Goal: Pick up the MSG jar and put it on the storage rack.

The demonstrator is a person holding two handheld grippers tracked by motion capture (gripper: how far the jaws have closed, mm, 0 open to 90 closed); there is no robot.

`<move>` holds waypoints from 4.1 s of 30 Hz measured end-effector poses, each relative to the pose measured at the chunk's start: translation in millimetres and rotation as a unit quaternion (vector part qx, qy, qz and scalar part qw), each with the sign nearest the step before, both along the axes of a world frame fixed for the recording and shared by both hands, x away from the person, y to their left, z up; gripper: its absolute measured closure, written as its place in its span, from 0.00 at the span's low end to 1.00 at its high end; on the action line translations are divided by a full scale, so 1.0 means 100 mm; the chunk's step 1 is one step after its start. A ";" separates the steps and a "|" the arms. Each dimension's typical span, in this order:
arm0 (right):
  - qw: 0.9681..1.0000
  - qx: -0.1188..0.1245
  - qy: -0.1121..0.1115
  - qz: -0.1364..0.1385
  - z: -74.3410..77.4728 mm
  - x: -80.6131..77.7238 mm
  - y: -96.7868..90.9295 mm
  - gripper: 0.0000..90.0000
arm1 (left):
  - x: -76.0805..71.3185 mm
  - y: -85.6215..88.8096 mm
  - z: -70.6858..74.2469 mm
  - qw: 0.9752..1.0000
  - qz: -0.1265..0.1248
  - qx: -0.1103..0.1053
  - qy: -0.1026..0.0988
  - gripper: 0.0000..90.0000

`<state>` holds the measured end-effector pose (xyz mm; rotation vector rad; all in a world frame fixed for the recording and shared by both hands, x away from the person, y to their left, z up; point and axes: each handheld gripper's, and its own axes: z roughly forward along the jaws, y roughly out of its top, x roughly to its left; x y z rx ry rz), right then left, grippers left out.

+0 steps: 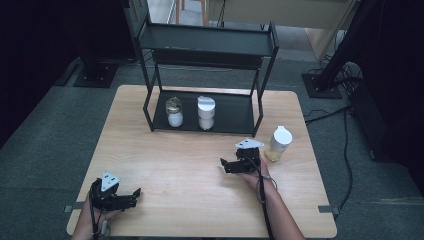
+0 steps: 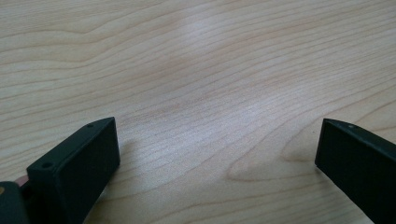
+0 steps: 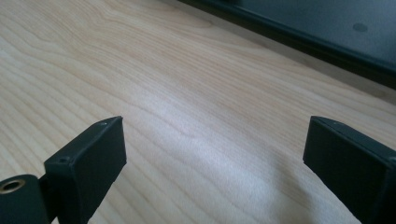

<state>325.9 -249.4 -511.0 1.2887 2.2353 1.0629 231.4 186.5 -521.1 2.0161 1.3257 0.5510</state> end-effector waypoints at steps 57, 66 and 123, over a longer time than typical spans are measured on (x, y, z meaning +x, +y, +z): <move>1.000 0.020 -0.006 -0.012 -0.01 -0.61 -0.73 0.08 | 0.00 -0.01 0.00 1.000 0.001 0.007 0.000 0.00; 0.999 0.020 -0.011 -0.025 -0.01 -0.73 -0.88 0.08 | 0.00 -0.01 0.00 1.000 0.002 0.010 0.000 0.00; 0.989 0.013 -0.018 -0.148 -0.02 -1.53 -2.07 0.08 | 0.00 -0.01 0.00 1.000 0.011 0.011 -0.001 0.00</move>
